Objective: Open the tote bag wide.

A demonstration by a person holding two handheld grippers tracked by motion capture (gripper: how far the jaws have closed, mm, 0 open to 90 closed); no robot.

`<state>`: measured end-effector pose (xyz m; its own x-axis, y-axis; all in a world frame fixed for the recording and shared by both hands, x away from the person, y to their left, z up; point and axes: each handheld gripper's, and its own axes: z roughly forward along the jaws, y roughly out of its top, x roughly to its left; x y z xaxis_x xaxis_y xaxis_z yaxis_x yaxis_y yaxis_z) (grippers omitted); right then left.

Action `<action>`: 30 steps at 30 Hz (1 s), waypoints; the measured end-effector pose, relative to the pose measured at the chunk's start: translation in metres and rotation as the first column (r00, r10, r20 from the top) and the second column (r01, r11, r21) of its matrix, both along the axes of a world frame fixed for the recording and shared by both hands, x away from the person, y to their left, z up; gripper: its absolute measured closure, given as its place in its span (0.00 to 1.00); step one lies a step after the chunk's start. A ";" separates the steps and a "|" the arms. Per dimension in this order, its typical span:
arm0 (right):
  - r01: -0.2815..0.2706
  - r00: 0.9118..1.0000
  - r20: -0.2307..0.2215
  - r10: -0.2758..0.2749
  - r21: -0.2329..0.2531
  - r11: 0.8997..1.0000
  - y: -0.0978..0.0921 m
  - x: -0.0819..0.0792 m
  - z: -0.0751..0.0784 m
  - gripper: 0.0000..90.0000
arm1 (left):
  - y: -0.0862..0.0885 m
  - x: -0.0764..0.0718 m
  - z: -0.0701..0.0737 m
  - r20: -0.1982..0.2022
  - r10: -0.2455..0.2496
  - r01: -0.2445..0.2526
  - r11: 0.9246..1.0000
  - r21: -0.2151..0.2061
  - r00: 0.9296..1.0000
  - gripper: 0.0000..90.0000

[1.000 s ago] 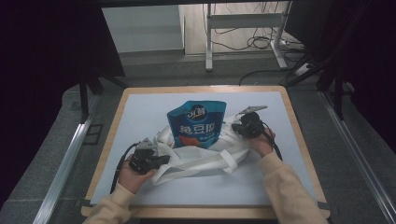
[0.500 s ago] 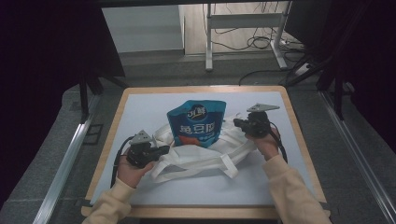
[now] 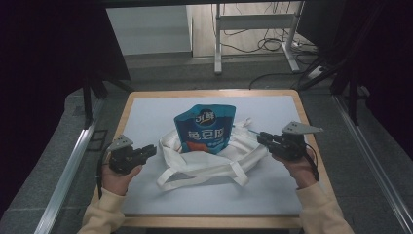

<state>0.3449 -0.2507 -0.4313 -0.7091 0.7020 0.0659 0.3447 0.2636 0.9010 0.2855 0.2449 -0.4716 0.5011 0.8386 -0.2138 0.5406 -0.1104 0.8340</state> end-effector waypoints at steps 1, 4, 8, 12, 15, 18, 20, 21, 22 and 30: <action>0.008 1.000 -0.002 -0.008 0.007 1.000 -0.005 -0.004 -0.001 0.69 | 0.001 0.000 -0.002 -0.003 0.007 -0.007 1.000 0.005 1.000 0.77; 0.024 1.000 -0.012 -0.024 0.012 1.000 -0.019 -0.012 -0.008 0.59 | 0.003 0.000 -0.009 -0.014 0.030 -0.029 0.999 0.032 0.999 0.63; 0.052 0.998 -0.029 -0.052 0.009 0.999 -0.032 -0.018 -0.019 0.54 | 0.007 0.003 -0.017 -0.040 0.054 -0.052 0.998 0.045 0.998 0.49; 0.101 0.991 -0.091 -0.101 -0.005 0.995 -0.046 -0.020 -0.045 0.50 | 0.009 0.008 -0.034 -0.087 0.076 -0.069 0.995 0.075 0.993 0.45; 0.109 0.986 -0.123 -0.111 -0.028 0.994 -0.047 -0.018 -0.058 0.49 | 0.008 0.009 -0.039 -0.100 0.077 -0.068 0.994 0.089 0.992 0.43; 0.108 0.985 -0.130 -0.112 -0.039 0.993 -0.044 -0.016 -0.063 0.49 | 0.006 0.010 -0.042 -0.105 0.071 -0.061 0.993 0.100 0.992 0.42; 0.111 0.986 -0.123 -0.115 -0.039 0.993 -0.043 -0.016 -0.063 0.49 | 0.005 0.010 -0.042 -0.105 0.070 -0.060 0.993 0.100 0.992 0.41; 0.111 0.986 -0.123 -0.115 -0.039 0.993 -0.043 -0.016 -0.063 0.49 | 0.005 0.010 -0.042 -0.105 0.070 -0.060 0.993 0.100 0.992 0.41; 0.114 0.986 -0.118 -0.118 -0.042 0.993 -0.042 -0.017 -0.063 0.48 | 0.005 0.010 -0.042 -0.103 0.073 -0.062 0.993 0.102 0.992 0.40; 0.141 0.984 -0.101 -0.144 -0.039 0.989 -0.041 -0.018 -0.064 0.42 | 0.002 0.011 -0.045 -0.100 0.084 -0.072 0.990 0.125 0.991 0.39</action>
